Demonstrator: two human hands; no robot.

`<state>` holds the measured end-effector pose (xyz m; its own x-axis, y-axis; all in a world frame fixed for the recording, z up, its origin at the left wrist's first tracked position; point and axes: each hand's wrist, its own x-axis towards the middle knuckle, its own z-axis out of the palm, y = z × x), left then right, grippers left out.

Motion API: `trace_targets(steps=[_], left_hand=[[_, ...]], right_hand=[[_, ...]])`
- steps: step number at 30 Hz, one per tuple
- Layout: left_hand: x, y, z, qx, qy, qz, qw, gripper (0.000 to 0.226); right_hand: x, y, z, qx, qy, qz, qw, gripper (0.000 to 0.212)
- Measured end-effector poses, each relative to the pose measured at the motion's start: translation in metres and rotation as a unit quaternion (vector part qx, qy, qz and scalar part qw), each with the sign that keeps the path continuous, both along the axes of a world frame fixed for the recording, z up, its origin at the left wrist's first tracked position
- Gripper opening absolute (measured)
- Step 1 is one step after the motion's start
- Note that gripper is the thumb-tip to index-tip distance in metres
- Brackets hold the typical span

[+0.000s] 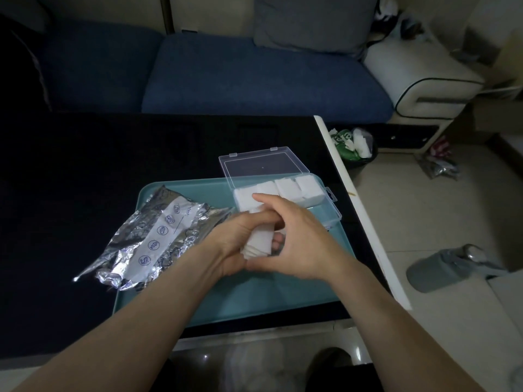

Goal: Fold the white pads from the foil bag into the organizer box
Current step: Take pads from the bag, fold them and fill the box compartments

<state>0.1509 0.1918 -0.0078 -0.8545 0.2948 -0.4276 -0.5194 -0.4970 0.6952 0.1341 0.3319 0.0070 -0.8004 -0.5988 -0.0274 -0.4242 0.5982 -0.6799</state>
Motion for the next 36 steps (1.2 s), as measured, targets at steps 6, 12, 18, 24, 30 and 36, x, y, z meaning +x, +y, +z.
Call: trace_targets(steps=[6,12,18,24,30,36], left_hand=[[0.0003,-0.0036,-0.0028,-0.023,0.016,-0.029,0.999,0.023],[0.0029,-0.0034,-0.0052,-0.073,0.015,-0.059,0.996,0.040],[0.0021,-0.0018,-0.0068,-0.109,-0.022,-0.061,0.992,0.014],[0.0030,0.0000,-0.0031,-0.114,-0.021,-0.039,0.993,0.018],[0.0053,0.0025,-0.0058,-0.164,-0.012,-0.051,0.985,0.043],[0.0055,0.0011,-0.0060,-0.177,-0.001,-0.044,0.983,0.020]], right_hand=[[0.0005,-0.0019,-0.0044,-0.006,0.034,-0.024,0.999,0.097],[0.0016,-0.0001,-0.0020,0.059,0.015,0.005,0.998,0.101],[0.0025,-0.0007,0.0009,0.037,0.039,-0.007,0.998,0.068],[0.0054,-0.0076,-0.0009,0.065,0.071,0.001,0.995,0.082],[0.0033,-0.0067,-0.0023,0.112,0.081,-0.014,0.990,0.084],[0.0034,-0.0043,-0.0011,0.080,0.057,0.017,0.995,0.091]])
